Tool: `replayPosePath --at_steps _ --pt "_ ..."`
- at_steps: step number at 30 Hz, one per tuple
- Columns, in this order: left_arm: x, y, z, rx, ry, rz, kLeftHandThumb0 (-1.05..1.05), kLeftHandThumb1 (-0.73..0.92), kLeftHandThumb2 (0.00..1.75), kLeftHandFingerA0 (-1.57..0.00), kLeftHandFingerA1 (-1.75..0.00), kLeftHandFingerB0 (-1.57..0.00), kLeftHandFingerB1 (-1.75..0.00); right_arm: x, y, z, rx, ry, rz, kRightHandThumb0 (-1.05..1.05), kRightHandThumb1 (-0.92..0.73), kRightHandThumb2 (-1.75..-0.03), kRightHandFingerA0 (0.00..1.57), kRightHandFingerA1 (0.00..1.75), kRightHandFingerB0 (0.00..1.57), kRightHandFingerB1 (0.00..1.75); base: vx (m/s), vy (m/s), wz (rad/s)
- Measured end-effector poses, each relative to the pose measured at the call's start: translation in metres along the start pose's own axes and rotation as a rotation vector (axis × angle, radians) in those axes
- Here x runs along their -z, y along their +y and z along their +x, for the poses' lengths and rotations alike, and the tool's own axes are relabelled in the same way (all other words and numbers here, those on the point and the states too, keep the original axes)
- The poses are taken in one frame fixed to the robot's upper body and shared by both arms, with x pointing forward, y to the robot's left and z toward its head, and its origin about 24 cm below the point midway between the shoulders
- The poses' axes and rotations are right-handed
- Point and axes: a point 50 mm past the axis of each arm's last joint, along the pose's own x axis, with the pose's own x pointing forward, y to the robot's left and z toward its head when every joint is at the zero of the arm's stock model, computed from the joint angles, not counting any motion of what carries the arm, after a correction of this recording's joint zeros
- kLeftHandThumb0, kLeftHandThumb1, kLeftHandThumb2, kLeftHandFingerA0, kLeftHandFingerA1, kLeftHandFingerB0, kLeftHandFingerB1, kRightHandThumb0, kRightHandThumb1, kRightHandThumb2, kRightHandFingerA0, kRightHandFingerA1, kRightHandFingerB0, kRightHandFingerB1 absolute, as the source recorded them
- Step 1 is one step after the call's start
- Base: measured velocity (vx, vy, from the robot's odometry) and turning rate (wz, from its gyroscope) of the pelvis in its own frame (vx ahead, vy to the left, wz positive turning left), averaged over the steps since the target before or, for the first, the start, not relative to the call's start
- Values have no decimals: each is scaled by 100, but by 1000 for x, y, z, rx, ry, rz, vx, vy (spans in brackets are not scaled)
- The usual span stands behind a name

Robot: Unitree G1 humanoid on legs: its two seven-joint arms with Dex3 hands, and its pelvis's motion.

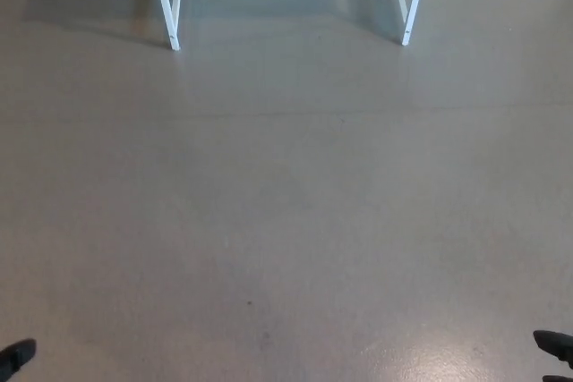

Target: The robot walks towards a desk on which a shovel is kept on the left hand side and a container is kept on the right hand side. The robot picks up the shovel using its left hand and places it in the container.

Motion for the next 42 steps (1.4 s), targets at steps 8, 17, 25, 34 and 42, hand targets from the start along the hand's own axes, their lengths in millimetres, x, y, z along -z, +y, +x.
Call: replayPosePath --at_steps 8,17,25,34,42 --pt "2 -1 -2 43 -7 -30 -14 65 61 -26 -37 -15 -32 5 1 -4 -8 -3 6 -24 -59 -57 39 42 33 38 0 0 0" --pt "4 0 -2 58 -3 -46 -17 65 62 -24 -37 -14 -31 6 1 -5 -9 -14 8 -25 -58 -57 40 43 34 39 2 0 -1" --pt "2 -1 -1 67 -10 -45 -15 66 62 -26 -37 -14 -31 7 0 -5 -4 -13 8 -25 -58 -57 39 43 33 39 14 18 13" --pt "-1 4 -1 59 -12 -35 -15 67 62 -27 -37 -14 -31 9 6 -7 -16 -10 8 -32 -54 -67 38 48 32 43 141 249 -17" --pt "-1 6 -2 55 -13 -24 -15 67 60 -28 -37 -16 -31 9 7 -8 -18 -10 0 -25 -59 -57 41 44 34 39 166 21 7"
